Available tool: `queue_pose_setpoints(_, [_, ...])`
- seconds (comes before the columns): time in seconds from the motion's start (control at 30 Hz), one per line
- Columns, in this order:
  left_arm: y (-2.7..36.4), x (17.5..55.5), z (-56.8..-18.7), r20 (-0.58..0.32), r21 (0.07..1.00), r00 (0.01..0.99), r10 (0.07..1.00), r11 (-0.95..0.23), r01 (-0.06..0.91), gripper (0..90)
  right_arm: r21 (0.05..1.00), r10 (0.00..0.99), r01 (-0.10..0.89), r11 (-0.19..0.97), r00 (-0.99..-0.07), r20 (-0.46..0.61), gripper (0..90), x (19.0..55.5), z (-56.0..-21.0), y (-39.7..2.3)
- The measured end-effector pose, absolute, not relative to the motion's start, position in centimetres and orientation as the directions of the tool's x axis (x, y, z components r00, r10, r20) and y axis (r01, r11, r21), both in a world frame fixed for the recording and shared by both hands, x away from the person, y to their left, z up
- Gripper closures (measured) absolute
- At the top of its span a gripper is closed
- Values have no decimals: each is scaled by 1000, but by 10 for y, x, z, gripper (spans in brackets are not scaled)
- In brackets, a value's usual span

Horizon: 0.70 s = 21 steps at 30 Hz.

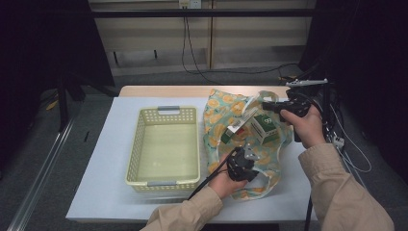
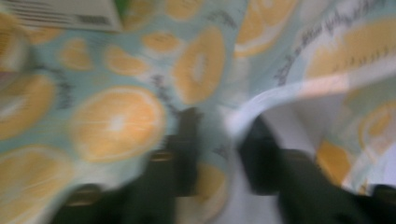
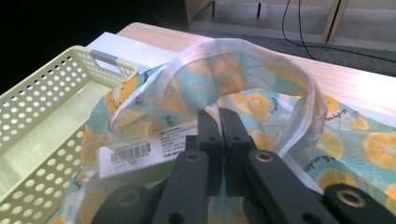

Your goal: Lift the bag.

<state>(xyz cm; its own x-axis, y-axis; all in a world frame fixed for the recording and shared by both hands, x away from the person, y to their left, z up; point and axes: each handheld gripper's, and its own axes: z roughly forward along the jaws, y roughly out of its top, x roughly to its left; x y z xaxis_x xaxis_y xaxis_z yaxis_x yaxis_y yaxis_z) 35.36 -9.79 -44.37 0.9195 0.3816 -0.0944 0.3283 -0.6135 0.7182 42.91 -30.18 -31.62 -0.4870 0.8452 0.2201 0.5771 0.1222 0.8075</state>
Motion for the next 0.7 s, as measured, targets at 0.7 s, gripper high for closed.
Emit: queue_pose_setpoints(0.7, [-65, 393, -291, -137, 808, 856, 498, -444, 388, 900, 831, 847, 541, 129, -496, 192, 898, 428, -285, -308])
